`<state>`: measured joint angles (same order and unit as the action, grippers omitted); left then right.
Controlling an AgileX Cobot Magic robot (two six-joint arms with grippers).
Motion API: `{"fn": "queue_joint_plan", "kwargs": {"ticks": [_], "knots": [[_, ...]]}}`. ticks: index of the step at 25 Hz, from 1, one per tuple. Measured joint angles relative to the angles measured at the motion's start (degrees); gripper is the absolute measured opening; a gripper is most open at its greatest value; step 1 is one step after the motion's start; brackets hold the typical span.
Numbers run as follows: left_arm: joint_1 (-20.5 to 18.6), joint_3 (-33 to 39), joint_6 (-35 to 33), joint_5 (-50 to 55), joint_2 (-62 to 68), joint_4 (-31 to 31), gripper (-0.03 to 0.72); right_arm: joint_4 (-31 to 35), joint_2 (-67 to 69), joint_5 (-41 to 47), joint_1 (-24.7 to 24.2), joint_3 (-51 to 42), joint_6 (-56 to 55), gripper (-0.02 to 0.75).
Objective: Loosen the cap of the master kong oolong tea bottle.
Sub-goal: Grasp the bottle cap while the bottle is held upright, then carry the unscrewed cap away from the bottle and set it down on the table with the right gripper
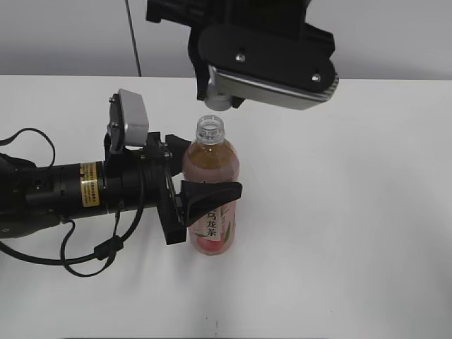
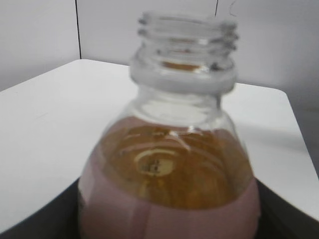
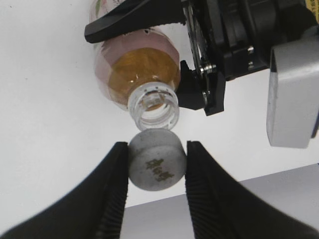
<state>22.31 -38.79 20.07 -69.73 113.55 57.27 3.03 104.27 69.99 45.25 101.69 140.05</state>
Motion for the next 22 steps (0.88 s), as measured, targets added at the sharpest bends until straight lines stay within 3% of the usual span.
{"fn": "queue_joint_plan", "kwargs": {"ticks": [2, 5, 9, 13, 17, 22], "knots": [[0.0, 0.0, 0.0, 0.0, 0.0, 0.0, 0.454, -0.6, -0.6, 0.0, 0.0, 0.1, -2.4, 0.269], [0.0, 0.0, 0.0, 0.0, 0.0, 0.0, 0.454, -3.9, -1.2, 0.0, 0.1, 0.1, -16.3, 0.269], [0.0, 0.0, 0.0, 0.0, 0.0, 0.0, 0.454, -8.1, -1.2, -0.1, -2.2, -0.1, -44.8, 0.269], [0.0, 0.0, 0.0, 0.0, 0.0, 0.0, 0.454, -10.1, -1.2, -0.1, -7.5, -2.6, -70.8, 0.269], [0.0, 0.0, 0.0, 0.0, 0.0, 0.0, 0.454, -9.0, -1.2, -0.1, -13.5, -6.5, -83.8, 0.269], [0.0, 0.0, 0.0, 0.0, 0.0, 0.0, 0.454, -3.0, -1.2, -0.2, -19.4, -15.2, -96.8, 0.269]]}}
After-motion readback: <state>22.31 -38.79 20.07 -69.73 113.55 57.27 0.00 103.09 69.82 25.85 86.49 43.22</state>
